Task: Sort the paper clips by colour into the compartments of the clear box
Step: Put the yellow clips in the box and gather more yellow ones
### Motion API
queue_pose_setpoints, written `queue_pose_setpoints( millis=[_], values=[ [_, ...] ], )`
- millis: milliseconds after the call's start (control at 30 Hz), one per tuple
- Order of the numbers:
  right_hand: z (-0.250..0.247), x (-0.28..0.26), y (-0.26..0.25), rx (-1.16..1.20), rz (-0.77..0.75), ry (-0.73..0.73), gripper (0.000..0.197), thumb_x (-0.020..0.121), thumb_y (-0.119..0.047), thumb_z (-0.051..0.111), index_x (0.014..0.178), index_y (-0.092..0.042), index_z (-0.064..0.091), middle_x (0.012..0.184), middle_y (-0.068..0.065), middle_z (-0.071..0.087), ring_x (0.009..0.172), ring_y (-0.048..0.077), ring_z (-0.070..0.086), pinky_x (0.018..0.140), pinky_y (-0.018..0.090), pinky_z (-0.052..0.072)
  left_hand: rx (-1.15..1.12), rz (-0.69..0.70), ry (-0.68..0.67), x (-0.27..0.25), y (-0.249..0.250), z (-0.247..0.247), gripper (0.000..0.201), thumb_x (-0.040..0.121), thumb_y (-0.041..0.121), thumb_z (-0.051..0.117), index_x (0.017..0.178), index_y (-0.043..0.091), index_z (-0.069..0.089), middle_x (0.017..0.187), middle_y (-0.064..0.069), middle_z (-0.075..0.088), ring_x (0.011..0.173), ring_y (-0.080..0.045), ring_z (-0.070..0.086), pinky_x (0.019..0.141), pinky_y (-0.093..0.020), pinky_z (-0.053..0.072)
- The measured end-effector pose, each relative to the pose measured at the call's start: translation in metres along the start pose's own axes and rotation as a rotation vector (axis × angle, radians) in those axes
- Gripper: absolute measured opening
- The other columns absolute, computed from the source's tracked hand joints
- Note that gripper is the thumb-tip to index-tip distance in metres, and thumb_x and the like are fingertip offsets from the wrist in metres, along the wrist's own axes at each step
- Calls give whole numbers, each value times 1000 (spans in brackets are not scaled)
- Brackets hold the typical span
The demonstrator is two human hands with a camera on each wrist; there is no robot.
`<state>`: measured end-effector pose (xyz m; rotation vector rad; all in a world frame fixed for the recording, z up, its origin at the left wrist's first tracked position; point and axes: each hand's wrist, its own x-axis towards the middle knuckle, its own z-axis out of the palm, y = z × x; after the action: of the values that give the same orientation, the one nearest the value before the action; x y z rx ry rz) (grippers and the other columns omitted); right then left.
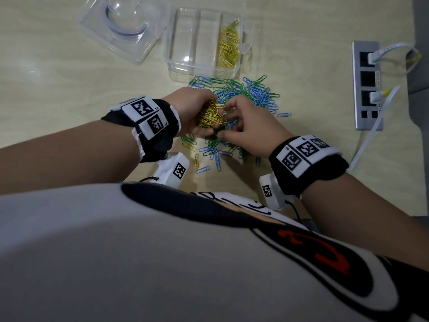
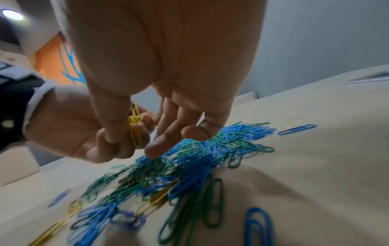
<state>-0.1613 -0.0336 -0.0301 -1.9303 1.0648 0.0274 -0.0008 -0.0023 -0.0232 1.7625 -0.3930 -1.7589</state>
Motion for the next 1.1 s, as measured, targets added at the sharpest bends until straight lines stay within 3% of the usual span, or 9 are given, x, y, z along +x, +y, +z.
queue_pose_setpoints(
  millis=[67,233,400,500,700,800,900,1000,1100],
  values=[
    [5,1,0,1,-4,39,41,78,-25,74,102,-27,40,96,-12,66,71,8,62,72,29,49,-3,3,-6,0,0,1,18,96,20,46,84,9,54,59,1,64,52,-17,59,49,-26,53],
    [2,0,1,49,-28,138,31,79,-16,68,94,-24,42,76,-9,65,61,0,55,66,27,46,14,-26,-18,0,0,0,27,97,25,43,82,8,58,63,-3,61,51,-14,59,47,-23,52],
    [-11,-5,-5,-127,-147,120,21,78,-22,64,90,-29,48,79,-12,61,63,-1,53,66,29,47,59,-35,-40,2,-1,-1,29,97,26,41,86,6,58,61,-8,62,54,-16,59,50,-24,53],
    [-14,-4,-12,-202,-246,146,12,79,-26,62,90,-26,55,81,-12,62,60,-7,46,64,24,36,55,-11,-17,2,-1,0,22,94,20,45,85,5,58,62,-9,63,55,-18,60,52,-27,54],
    [-13,-2,-18,-285,-327,156,12,84,-30,58,96,-27,59,85,-13,62,60,-11,41,78,28,35,42,19,-2,3,-3,1,14,91,15,48,85,8,58,73,-9,60,60,-20,59,53,-28,56],
    [-18,-4,-13,-237,-264,240,10,86,-29,55,94,-26,59,75,-17,56,62,-8,45,77,28,36,39,-18,-60,5,-3,0,24,94,22,43,84,8,59,64,-6,62,57,-16,59,51,-24,54],
    [-25,-1,-1,-269,-105,295,9,86,-25,51,90,-24,59,86,-8,58,80,12,55,78,34,45,41,-64,-83,5,-3,-1,30,97,29,40,82,11,59,64,-4,62,54,-13,59,48,-21,52],
    [-26,0,16,-527,118,79,6,88,-30,52,86,-27,57,89,-3,58,91,24,58,83,37,47,42,-73,-74,5,-3,-1,30,97,29,40,81,12,59,62,-3,62,53,-12,59,47,-20,52],
    [-17,-5,26,-523,199,13,26,81,-49,62,91,-25,55,88,-5,60,88,22,58,79,36,45,54,-72,-74,5,-1,-2,31,97,29,39,80,12,58,62,-3,61,54,-13,58,49,-20,51]
  ],
)
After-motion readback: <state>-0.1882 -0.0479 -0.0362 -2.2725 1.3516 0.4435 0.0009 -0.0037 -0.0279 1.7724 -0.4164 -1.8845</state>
